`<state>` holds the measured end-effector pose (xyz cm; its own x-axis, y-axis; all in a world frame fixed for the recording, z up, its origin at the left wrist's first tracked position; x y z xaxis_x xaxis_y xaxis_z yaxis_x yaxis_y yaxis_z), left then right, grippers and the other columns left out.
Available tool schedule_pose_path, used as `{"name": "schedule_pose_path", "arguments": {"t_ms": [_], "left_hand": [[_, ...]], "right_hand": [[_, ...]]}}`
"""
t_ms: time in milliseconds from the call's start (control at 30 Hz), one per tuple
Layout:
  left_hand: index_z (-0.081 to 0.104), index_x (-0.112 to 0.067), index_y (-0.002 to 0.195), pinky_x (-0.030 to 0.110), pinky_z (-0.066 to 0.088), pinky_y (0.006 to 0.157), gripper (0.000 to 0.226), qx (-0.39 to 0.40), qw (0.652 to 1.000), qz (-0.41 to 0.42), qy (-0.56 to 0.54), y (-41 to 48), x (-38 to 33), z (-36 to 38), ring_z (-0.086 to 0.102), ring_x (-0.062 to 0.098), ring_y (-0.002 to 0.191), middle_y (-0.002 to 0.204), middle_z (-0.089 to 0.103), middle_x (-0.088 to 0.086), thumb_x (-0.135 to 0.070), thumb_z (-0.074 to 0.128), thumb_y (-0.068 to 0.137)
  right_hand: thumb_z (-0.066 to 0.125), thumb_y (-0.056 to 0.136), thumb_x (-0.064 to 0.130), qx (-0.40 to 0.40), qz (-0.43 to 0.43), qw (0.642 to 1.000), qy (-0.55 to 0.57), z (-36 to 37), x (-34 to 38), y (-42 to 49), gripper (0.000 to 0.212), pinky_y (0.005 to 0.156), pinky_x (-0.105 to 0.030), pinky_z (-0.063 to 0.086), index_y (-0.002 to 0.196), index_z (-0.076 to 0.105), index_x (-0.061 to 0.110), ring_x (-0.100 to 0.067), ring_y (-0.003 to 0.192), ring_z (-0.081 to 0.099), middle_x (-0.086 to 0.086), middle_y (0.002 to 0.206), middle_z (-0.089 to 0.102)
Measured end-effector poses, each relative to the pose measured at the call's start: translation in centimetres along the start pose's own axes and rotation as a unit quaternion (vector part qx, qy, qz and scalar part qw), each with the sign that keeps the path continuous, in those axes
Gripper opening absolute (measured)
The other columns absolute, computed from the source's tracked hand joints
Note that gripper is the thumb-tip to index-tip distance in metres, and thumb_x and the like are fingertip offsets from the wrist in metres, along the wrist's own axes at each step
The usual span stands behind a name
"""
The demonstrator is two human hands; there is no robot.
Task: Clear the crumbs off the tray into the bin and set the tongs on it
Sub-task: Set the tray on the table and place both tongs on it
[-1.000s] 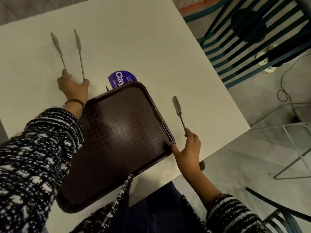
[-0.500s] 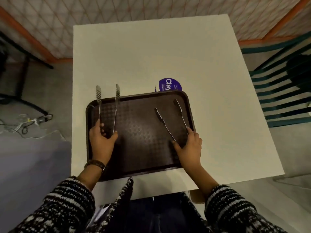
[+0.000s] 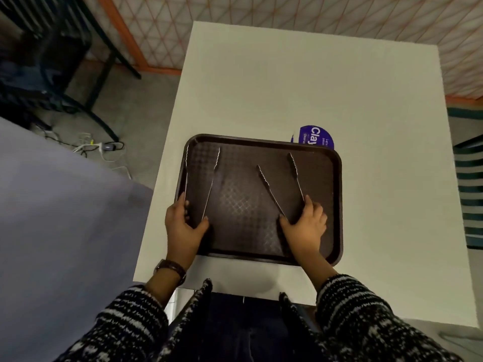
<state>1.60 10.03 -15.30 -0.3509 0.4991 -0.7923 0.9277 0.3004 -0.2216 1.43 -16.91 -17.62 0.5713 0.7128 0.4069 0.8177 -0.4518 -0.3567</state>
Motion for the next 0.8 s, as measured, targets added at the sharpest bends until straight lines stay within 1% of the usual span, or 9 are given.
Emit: {"name": "schedule_pose_path", "arguments": {"t_ms": [33, 133, 233, 333, 467, 667, 800], "left_hand": [[0.036, -0.016, 0.139, 0.013, 0.037, 0.085, 0.075, 0.005, 1.000, 0.002, -0.001, 0.0, -0.1, 0.1, 0.048, 0.016, 0.101, 0.110, 0.043, 0.001, -0.009, 0.072, 0.074], [0.034, -0.017, 0.141, 0.023, 0.040, 0.090, 0.077, 0.017, 1.000, 0.000, -0.001, -0.1, -0.2, 0.2, 0.048, 0.018, 0.106, 0.113, 0.042, -0.001, -0.011, 0.073, 0.074], [0.033, -0.019, 0.142, 0.028, 0.042, 0.092, 0.079, 0.023, 1.000, -0.005, 0.001, 0.1, -0.3, 0.3, 0.049, 0.019, 0.107, 0.120, 0.045, 0.004, -0.014, 0.073, 0.074], [0.033, -0.020, 0.141, 0.027, 0.041, 0.092, 0.078, 0.023, 1.000, -0.007, 0.002, 0.2, -0.6, 0.6, 0.048, 0.018, 0.106, 0.123, 0.045, 0.006, -0.014, 0.073, 0.075], [0.033, -0.019, 0.141, 0.024, 0.039, 0.090, 0.077, 0.023, 1.000, -0.015, 0.000, 0.1, -0.9, 1.1, 0.046, 0.013, 0.105, 0.125, 0.044, 0.006, -0.013, 0.073, 0.075], [0.034, -0.018, 0.141, 0.024, 0.039, 0.088, 0.075, 0.032, 0.999, -0.008, 0.008, -0.3, -1.0, 1.5, 0.046, 0.013, 0.102, 0.122, 0.046, 0.006, -0.013, 0.072, 0.076], [0.033, -0.017, 0.142, 0.023, 0.039, 0.090, 0.076, 0.039, 0.999, -0.010, -0.010, -0.2, -0.7, 1.7, 0.046, 0.014, 0.104, 0.122, 0.044, 0.007, -0.013, 0.072, 0.076]], "right_hand": [[0.070, 0.075, 0.039, 0.002, -0.004, 1.000, 0.008, 0.0, -0.1, -0.1, 0.083, 0.105, -0.047, 0.027, 0.143, 0.031, 0.012, -0.037, 0.123, 0.033, -0.016, 0.139, 0.035], [0.070, 0.077, 0.037, 0.015, -0.007, 1.000, 0.026, 0.1, -0.5, -0.4, 0.079, 0.106, -0.045, 0.027, 0.142, 0.033, 0.012, -0.035, 0.123, 0.033, -0.016, 0.138, 0.035], [0.071, 0.077, 0.037, 0.015, 0.023, 0.998, 0.056, 0.6, -0.2, -0.9, 0.079, 0.106, -0.044, 0.029, 0.141, 0.033, 0.013, -0.034, 0.122, 0.035, -0.015, 0.135, 0.037], [0.074, 0.075, 0.036, -0.001, 0.066, 0.994, 0.084, 1.3, 0.6, -1.6, 0.081, 0.105, -0.046, 0.030, 0.140, 0.034, 0.011, -0.034, 0.122, 0.036, -0.016, 0.135, 0.039], [0.074, 0.076, 0.036, -0.025, 0.099, 0.989, 0.110, 2.1, 1.8, -2.3, 0.082, 0.103, -0.046, 0.032, 0.140, 0.033, 0.009, -0.035, 0.121, 0.037, -0.017, 0.135, 0.039], [0.071, 0.079, 0.037, -0.039, 0.109, 0.986, 0.117, 2.6, 2.8, -2.4, 0.080, 0.102, -0.042, 0.032, 0.142, 0.030, 0.010, -0.033, 0.121, 0.036, -0.016, 0.135, 0.038], [0.070, 0.079, 0.039, -0.040, 0.112, 0.986, 0.119, 2.7, 2.8, -2.5, 0.081, 0.103, -0.044, 0.032, 0.143, 0.028, 0.011, -0.032, 0.122, 0.035, -0.015, 0.136, 0.037]]}}
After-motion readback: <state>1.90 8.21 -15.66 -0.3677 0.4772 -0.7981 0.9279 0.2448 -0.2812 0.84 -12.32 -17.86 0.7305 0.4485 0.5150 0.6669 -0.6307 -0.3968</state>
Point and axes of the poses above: each hand's wrist, its own y-axis towards the middle knuckle, its own z-axis out of the palm, x = y × z, the point moved 3 cm from there along y, towards the middle knuckle
